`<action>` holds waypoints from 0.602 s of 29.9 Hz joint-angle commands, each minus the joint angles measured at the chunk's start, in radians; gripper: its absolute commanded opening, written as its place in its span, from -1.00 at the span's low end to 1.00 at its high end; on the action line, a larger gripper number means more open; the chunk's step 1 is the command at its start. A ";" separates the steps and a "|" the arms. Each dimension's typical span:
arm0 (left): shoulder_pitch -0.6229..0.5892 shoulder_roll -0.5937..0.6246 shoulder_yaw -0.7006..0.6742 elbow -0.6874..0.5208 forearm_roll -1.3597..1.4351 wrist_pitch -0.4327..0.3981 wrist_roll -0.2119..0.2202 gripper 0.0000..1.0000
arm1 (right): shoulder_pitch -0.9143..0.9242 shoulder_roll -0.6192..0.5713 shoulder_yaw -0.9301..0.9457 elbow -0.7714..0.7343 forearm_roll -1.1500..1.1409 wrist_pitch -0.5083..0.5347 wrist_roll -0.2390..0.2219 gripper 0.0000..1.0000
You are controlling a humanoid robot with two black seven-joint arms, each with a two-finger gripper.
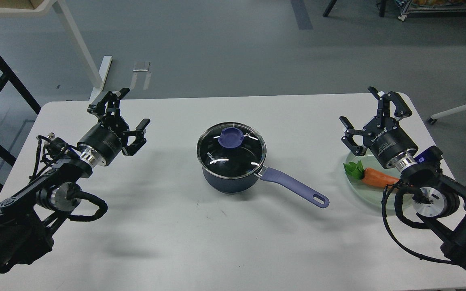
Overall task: Open pot lid
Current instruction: 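Move the right gripper toward the purple handle of the saucepan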
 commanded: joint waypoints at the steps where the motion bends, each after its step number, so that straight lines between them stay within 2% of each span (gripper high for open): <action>1: 0.002 -0.002 0.000 -0.001 -0.001 0.014 0.000 0.99 | 0.000 0.000 0.001 0.000 0.000 -0.002 0.006 0.99; 6: 0.000 0.007 0.002 0.001 0.000 0.014 0.011 0.99 | 0.000 -0.016 0.001 0.003 0.000 -0.003 0.009 0.99; 12: -0.010 0.033 0.022 0.013 0.002 0.014 0.002 0.99 | 0.016 -0.115 0.001 0.051 -0.038 0.000 0.009 0.99; 13: -0.019 0.047 0.042 0.053 0.003 0.010 0.000 0.99 | 0.060 -0.212 -0.003 0.131 -0.175 0.001 0.009 0.99; 18: -0.073 0.059 0.129 0.058 -0.006 -0.004 -0.009 0.99 | 0.208 -0.338 -0.097 0.245 -0.460 0.006 0.009 0.99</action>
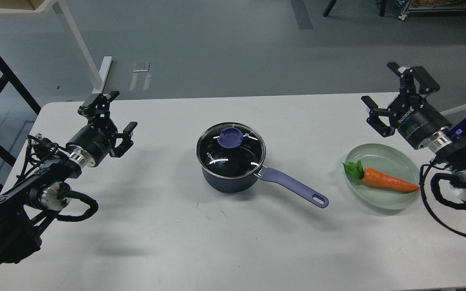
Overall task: Open pot lid
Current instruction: 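Move the right gripper toward the purple handle of the saucepan, then grasp the purple saucepan handle with the right gripper to steady the pot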
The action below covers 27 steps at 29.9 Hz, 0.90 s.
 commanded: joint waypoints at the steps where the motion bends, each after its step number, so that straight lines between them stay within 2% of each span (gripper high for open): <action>1: -0.027 0.001 0.058 -0.006 -0.011 -0.005 -0.010 0.99 | 0.140 -0.078 -0.103 0.073 -0.198 0.002 -0.001 0.99; 9: -0.064 0.004 0.062 -0.010 -0.013 0.001 -0.018 0.99 | 0.561 -0.083 -0.529 0.165 -0.562 0.005 0.012 0.99; 14: -0.089 0.007 0.061 -0.033 -0.015 0.010 -0.018 0.99 | 0.728 -0.037 -0.732 0.236 -0.777 0.007 0.032 0.99; 16: -0.093 0.007 0.062 -0.047 -0.015 0.013 -0.018 0.99 | 0.763 -0.007 -0.778 0.237 -0.870 0.005 0.041 0.99; 20: -0.107 0.007 0.062 -0.056 -0.012 0.019 -0.018 0.99 | 0.774 0.032 -0.832 0.237 -1.041 0.005 0.088 0.99; 23: -0.110 0.007 0.062 -0.058 -0.013 0.030 -0.018 0.99 | 0.765 0.058 -0.880 0.225 -1.137 0.005 0.088 0.99; 27: -0.115 0.006 0.062 -0.058 -0.010 0.033 -0.018 0.99 | 0.716 0.081 -0.912 0.158 -1.158 0.004 0.088 0.99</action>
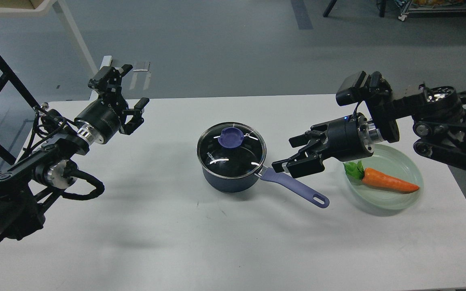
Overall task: Open pot lid
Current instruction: 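Grasp the purple saucepan handle with the right gripper to steady the pot, then raise the left arm and bring the left gripper over the lid knob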
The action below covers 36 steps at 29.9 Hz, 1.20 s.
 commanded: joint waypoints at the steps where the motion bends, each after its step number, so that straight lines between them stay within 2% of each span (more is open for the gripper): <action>1: -0.005 0.000 0.000 0.000 0.003 0.003 0.000 0.99 | -0.048 0.032 -0.019 -0.060 -0.018 -0.001 0.000 0.99; 10: -0.006 0.000 0.000 -0.026 0.009 0.006 0.002 0.99 | -0.120 0.049 -0.019 -0.090 -0.020 -0.001 0.000 0.96; 17: -0.013 0.000 0.001 -0.026 0.009 0.006 0.002 0.99 | -0.139 0.048 -0.019 -0.090 -0.024 -0.001 0.000 0.82; 22: -0.019 0.000 0.001 -0.026 0.010 0.006 0.003 0.99 | -0.131 0.051 -0.019 -0.090 -0.040 -0.001 0.000 0.41; 33: -0.026 -0.005 0.001 -0.026 0.010 0.006 0.003 0.99 | -0.129 0.046 -0.022 -0.090 -0.047 0.000 0.000 0.03; 36: -0.026 -0.006 0.001 -0.026 0.009 0.006 0.003 0.99 | -0.129 0.049 -0.022 -0.090 -0.047 0.000 0.000 -0.15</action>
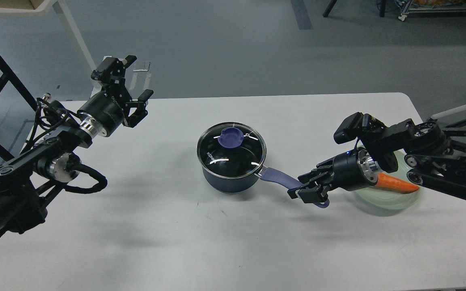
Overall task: Open pot lid
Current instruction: 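Raise the left arm and bring the left gripper over the lid knob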
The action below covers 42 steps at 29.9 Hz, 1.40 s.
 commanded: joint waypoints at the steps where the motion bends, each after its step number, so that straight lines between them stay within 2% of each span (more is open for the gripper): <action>1: 0.000 -0.002 0.000 0.000 0.000 0.001 0.000 0.99 | 0.000 0.003 0.000 -0.001 0.000 0.000 0.000 -0.18; 11: -0.024 0.000 0.003 -0.001 0.014 -0.005 0.003 0.99 | 0.000 0.001 0.000 -0.001 -0.003 0.002 0.000 -0.40; 19: -0.142 0.003 0.078 -0.035 0.231 -0.014 0.002 0.99 | 0.000 0.001 0.000 -0.001 -0.003 0.003 0.000 -0.46; 22: -0.179 0.001 0.092 -0.057 0.377 -0.013 0.000 0.99 | 0.000 0.000 0.000 -0.001 -0.003 0.005 0.000 -0.46; 26: -0.233 -0.003 0.113 -0.110 0.709 -0.008 -0.011 0.99 | -0.001 -0.002 0.000 -0.001 -0.002 0.005 0.000 -0.51; 29: -0.259 -0.011 0.123 -0.156 0.927 -0.004 -0.044 0.99 | 0.000 0.000 0.000 -0.001 -0.002 0.005 0.000 -0.51; 32: -0.317 -0.029 0.190 -0.189 1.127 0.002 -0.080 0.99 | 0.000 0.000 0.000 -0.001 -0.002 0.006 0.000 -0.51; 34: -0.360 -0.037 0.268 -0.189 1.239 0.031 -0.106 0.99 | -0.001 0.001 0.000 -0.001 -0.002 0.006 0.000 -0.51; 36: -0.402 -0.048 0.352 -0.186 1.349 0.096 -0.121 0.99 | -0.001 0.003 0.000 -0.001 -0.002 0.006 0.000 -0.50; 38: -0.432 -0.064 0.432 -0.167 1.425 0.163 -0.132 0.99 | -0.001 0.004 0.002 -0.001 -0.002 0.006 0.000 -0.49; 42: -0.454 -0.109 0.517 -0.077 1.468 0.236 -0.133 0.99 | 0.000 0.011 0.000 -0.003 -0.002 0.006 0.000 -0.49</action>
